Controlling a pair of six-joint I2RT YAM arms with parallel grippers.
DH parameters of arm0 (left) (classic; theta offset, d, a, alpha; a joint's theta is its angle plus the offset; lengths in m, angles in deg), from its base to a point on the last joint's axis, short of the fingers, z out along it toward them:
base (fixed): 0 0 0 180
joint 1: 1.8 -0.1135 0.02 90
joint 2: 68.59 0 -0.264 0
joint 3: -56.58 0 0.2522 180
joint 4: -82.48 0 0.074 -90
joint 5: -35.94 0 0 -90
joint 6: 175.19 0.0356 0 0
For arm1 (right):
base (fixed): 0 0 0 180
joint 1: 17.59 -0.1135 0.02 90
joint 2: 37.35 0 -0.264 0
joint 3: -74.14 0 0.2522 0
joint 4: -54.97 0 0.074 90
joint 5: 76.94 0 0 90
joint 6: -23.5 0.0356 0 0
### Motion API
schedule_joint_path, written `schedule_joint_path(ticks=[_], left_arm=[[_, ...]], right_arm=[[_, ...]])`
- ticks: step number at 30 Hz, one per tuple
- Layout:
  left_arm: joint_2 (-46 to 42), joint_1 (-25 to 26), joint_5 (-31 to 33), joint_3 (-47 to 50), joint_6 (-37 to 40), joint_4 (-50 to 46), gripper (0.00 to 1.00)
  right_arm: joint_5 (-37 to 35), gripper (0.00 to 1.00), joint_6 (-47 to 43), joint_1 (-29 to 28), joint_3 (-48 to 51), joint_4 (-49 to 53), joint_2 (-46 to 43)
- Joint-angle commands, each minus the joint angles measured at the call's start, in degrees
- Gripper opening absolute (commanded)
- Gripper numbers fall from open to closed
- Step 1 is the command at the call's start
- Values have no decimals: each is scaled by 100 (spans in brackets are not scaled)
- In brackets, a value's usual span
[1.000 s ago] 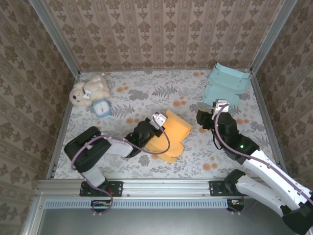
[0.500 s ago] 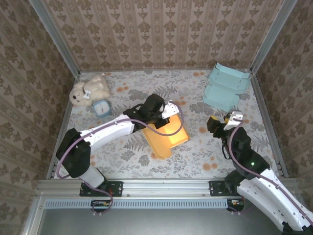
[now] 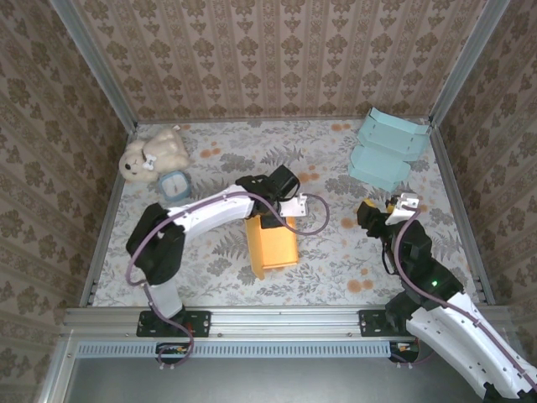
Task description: Fold the paper box
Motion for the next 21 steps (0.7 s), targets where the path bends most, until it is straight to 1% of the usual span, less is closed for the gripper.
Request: schedule_joint_path(ticks=[1, 11, 18, 21], left_arm=[[323, -7, 122, -318, 292, -143, 0], [1194, -90, 650, -417, 333, 674, 0], [1384, -156, 1039, -278, 390, 1200, 0], [1455, -147, 1088, -231, 392, 1295, 2]], right_arm=[[-143, 65, 57, 47, 74, -67, 43], [-81, 65, 71, 64, 96, -144, 173], [-47, 65, 100, 65, 118, -172, 195], [-29, 65, 104, 61, 118, -163, 195]])
